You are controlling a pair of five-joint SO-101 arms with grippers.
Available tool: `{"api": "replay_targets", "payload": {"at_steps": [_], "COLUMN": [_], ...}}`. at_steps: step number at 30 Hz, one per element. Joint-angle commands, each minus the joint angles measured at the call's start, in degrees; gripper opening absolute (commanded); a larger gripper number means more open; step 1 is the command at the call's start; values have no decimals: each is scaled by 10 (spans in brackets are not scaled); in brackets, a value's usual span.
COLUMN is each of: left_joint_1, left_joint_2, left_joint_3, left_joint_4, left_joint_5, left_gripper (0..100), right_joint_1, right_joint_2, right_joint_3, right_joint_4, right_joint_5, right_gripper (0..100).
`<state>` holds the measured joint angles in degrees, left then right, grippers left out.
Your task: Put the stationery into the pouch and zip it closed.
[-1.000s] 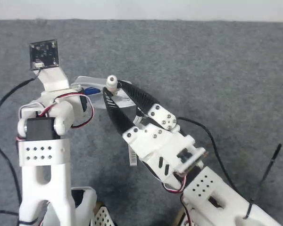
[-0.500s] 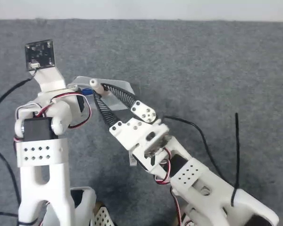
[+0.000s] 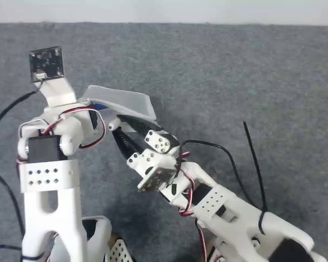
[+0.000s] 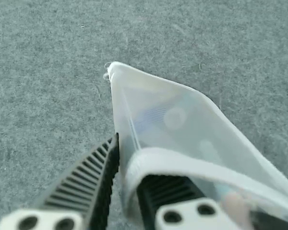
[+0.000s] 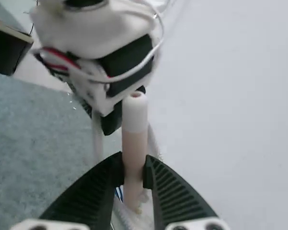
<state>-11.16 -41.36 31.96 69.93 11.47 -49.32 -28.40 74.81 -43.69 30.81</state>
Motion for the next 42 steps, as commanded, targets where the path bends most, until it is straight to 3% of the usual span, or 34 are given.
{"api": "replay_targets", "payload": {"at_steps": [1,5,11,17,23,28,34,42], "left_joint_1": [-1,-2,-3,-43,-60,-68,-105,-156], "left_joint_2": [-9,-9,-9,-11,-11,-11,-9,-9], "left_joint_3": [-12,-6,-6,-9,-9,-9,-7,-7], "left_joint_4": [0,-2,-2,-11,-12,-12,-31,-36], "left_joint_5": [-6,-6,-5,-2,21,22,50,71], "left_gripper": [11,11,11,11,11,11,11,11], "right_joint_1": [7,7,7,6,-13,-15,34,56], "right_joint_2": [51,61,10,-97,-216,-347,-460,-433], "right_joint_3": [-6,-8,22,70,78,62,-28,-77], "right_joint_4": [-7,-8,-5,3,151,314,547,623], "right_joint_5": [37,63,63,63,52,-17,-105,-149], "right_gripper": [6,12,218,157,145,143,60,60]}}
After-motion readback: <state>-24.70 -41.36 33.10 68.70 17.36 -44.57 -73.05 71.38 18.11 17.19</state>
